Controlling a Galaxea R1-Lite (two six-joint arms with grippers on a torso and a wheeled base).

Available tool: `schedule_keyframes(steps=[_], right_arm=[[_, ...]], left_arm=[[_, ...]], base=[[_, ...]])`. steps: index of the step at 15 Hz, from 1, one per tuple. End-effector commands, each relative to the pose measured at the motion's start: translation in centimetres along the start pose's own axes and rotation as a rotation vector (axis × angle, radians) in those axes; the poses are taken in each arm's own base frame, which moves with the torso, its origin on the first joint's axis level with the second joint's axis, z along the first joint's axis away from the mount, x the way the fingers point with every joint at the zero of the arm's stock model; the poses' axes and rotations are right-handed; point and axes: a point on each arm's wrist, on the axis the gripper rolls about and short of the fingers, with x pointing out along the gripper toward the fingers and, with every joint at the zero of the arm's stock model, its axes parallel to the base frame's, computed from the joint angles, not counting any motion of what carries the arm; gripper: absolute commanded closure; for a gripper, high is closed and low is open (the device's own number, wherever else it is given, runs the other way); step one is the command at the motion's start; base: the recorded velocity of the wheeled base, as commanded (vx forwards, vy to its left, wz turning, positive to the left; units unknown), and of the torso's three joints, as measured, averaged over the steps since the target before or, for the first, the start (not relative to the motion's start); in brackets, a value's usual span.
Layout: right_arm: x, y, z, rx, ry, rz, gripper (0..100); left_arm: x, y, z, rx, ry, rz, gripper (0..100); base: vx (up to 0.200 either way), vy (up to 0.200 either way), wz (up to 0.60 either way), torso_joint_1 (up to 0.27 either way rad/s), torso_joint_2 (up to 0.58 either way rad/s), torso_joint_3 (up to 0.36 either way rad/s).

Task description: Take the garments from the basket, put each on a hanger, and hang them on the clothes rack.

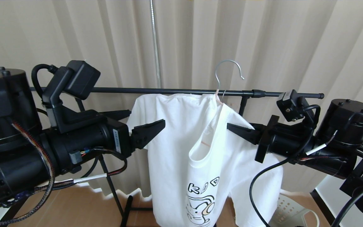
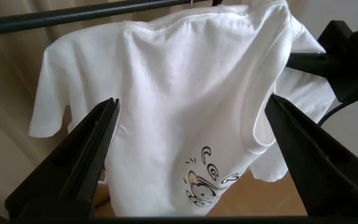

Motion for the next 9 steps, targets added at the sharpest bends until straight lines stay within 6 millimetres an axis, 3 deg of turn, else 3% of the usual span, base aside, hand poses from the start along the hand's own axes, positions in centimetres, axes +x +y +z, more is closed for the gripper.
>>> schedule_keyframes(steps=[1,2,5,9], right_arm=[[-1.1,-1.4,-0.2,0.006,0.002,0.012,100],[-1.8,-2.2,-0.8,0.012,0.015,0.062,100],[-2.7,-3.1,-1.1,0.016,0.012,0.15,100],[-3.5,-3.4,-1.0,0.016,0.005,0.192,100]], left_arm=[[-0.7,2.6,-0.5,-0.015,0.011,0.021,0],[-0.9,4.2,-0.5,-0.029,0.013,0.031,0],[-0.9,6.8,-1.3,-0.06,0.045,0.004,0],[-0.3,7.9,-3.0,-0.086,0.107,-0.023,0]], base=[[0.0,0.0,0.0,0.0,0.0,0.0],[0.0,0.0,0.0,0.0,0.0,0.0],[0.0,0.0,0.0,0.0,0.0,0.0],[0.0,0.0,0.0,0.0,0.0,0.0]])
